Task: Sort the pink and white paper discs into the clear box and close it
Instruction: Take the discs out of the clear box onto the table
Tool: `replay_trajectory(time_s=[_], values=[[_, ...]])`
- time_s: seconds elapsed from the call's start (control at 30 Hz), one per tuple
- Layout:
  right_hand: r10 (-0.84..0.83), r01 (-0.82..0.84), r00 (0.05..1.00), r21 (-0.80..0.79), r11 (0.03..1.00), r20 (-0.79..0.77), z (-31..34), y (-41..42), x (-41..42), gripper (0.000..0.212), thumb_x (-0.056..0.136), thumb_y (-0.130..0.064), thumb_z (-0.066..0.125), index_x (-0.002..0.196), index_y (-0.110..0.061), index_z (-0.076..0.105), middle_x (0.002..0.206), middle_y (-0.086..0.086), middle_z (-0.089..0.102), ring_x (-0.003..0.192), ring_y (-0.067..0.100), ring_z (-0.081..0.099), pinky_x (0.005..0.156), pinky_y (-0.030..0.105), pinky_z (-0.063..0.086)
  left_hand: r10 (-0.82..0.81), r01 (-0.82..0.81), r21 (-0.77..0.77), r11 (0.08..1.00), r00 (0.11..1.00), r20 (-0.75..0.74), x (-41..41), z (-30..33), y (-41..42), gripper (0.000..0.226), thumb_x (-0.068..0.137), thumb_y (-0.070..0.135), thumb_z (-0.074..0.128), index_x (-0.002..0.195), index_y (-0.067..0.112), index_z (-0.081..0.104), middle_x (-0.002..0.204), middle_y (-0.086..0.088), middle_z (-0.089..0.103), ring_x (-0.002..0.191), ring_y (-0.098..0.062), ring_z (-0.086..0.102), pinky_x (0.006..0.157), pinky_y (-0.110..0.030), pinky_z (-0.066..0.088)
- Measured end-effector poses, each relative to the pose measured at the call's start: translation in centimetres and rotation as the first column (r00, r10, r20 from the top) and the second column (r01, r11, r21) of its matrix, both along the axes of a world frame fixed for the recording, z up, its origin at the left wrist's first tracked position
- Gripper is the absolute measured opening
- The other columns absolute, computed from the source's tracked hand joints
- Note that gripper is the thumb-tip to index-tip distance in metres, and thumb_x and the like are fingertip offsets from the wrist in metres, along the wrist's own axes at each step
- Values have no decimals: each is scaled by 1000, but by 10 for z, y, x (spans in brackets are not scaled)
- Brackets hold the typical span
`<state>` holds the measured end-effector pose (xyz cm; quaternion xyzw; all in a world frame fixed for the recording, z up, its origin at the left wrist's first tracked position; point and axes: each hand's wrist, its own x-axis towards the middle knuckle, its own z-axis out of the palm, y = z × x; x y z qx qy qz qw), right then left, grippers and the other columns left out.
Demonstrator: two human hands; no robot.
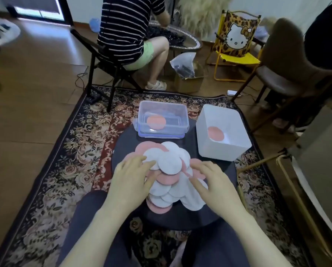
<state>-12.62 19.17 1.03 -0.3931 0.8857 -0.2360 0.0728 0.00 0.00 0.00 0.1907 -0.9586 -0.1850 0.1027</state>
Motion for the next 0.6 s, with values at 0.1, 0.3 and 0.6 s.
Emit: replay_trajectory(time_s=[0.1,0.3,0.6], values=[[-162,170,982,-80,982,100,-3,-25,1,34,91,-42,56,123,-28,57,114,-13,52,105,10,48,81,27,44,155,-147,131,980,987,-49,2,-6,10,36,93,41,51,122,24,65,114,2,63,109,-24,56,82,-39,45],[-178,156,977,172,973,118,-15,-67,-10,61,77,-57,65,118,-13,55,121,1,47,115,22,42,96,39,41,268,-276,471,838,960,86,0,-3,28,34,93,36,54,126,35,58,125,9,54,116,-12,51,88,-33,44],[-218,264,944,-168,950,246,-18,-63,-3,24,79,-27,71,100,-25,61,91,-14,58,88,10,53,79,30,44,262,-275,423,863,961,90,0,-1,32,36,95,40,50,130,34,55,125,10,53,114,-12,51,83,-31,43]])
